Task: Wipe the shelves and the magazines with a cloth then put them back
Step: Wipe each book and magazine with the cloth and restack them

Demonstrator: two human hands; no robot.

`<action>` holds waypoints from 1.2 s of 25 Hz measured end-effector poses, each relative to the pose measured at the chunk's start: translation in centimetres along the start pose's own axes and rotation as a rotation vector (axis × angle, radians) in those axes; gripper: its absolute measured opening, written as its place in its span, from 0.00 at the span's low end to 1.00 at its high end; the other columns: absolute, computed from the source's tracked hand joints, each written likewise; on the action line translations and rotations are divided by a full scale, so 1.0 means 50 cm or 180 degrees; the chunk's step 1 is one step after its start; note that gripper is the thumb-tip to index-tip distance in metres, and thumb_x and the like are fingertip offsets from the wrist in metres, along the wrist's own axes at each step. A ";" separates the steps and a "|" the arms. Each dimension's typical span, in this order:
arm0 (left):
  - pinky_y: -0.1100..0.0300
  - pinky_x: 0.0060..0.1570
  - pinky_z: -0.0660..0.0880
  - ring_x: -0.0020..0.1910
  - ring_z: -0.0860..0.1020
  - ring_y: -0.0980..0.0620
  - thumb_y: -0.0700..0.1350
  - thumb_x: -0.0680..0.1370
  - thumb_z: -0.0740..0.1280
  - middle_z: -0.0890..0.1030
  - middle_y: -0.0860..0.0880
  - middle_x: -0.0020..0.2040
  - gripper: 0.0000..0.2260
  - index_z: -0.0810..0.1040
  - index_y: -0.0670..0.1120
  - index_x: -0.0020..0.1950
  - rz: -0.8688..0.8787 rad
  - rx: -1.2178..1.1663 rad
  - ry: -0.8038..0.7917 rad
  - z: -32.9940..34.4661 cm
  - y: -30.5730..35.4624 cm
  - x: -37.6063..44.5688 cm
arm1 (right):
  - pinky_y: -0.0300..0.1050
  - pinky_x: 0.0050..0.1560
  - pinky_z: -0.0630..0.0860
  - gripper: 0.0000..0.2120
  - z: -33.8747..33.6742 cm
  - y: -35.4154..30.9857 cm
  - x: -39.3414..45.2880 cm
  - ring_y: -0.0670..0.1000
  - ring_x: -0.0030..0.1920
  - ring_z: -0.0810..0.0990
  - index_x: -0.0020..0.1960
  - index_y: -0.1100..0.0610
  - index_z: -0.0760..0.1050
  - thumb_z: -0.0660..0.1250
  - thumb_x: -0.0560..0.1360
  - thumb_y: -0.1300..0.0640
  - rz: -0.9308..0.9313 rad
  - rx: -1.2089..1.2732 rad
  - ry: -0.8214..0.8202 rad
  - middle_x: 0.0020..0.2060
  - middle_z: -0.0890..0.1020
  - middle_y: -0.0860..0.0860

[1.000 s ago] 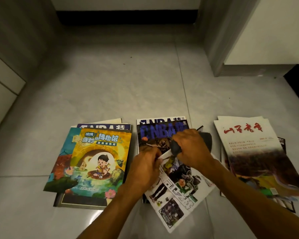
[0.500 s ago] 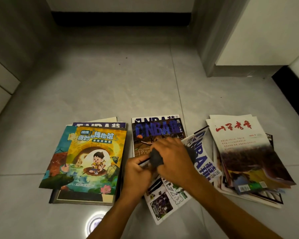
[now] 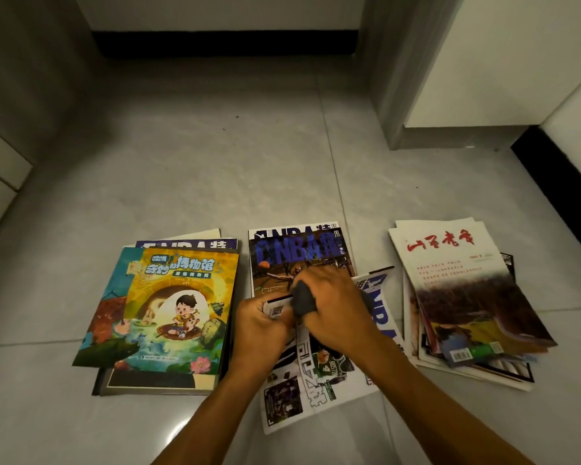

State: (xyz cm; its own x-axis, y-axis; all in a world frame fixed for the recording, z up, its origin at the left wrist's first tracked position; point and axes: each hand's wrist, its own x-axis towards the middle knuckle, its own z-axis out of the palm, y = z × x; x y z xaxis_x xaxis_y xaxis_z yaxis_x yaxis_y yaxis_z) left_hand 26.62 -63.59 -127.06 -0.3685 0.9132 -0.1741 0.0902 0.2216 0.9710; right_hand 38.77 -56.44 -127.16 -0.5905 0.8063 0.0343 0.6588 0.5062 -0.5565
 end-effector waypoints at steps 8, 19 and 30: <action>0.58 0.41 0.80 0.41 0.84 0.56 0.42 0.74 0.71 0.85 0.52 0.41 0.03 0.84 0.48 0.46 -0.0092 0.0206 -0.0022 -0.001 -0.005 -0.022 | 0.43 0.48 0.65 0.07 -0.020 0.123 -0.027 0.51 0.49 0.75 0.49 0.54 0.75 0.67 0.72 0.63 0.0708 -0.0009 0.0083 0.44 0.79 0.51; 0.64 0.35 0.79 0.38 0.84 0.57 0.42 0.75 0.69 0.85 0.56 0.39 0.06 0.81 0.53 0.41 0.0121 0.0528 -0.0204 -0.076 0.057 0.004 | 0.46 0.58 0.70 0.11 -0.049 0.168 -0.026 0.48 0.52 0.74 0.54 0.56 0.77 0.66 0.75 0.67 0.0825 0.0463 0.0256 0.50 0.80 0.54; 0.63 0.59 0.75 0.58 0.76 0.62 0.45 0.74 0.69 0.81 0.55 0.56 0.13 0.80 0.49 0.59 0.2699 0.1973 -0.0524 0.006 0.080 0.030 | 0.60 0.67 0.69 0.33 -0.065 0.008 0.000 0.61 0.61 0.77 0.66 0.59 0.75 0.66 0.70 0.36 0.2530 0.6204 0.0420 0.60 0.79 0.61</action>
State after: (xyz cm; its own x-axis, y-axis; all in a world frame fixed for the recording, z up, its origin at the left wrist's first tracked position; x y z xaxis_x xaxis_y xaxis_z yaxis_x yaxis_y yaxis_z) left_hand 26.72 -61.24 -123.51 0.1615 0.8757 0.4551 0.7315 -0.4158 0.5404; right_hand 40.54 -55.23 -124.66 -0.4099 0.6915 -0.5948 -0.5809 -0.7006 -0.4142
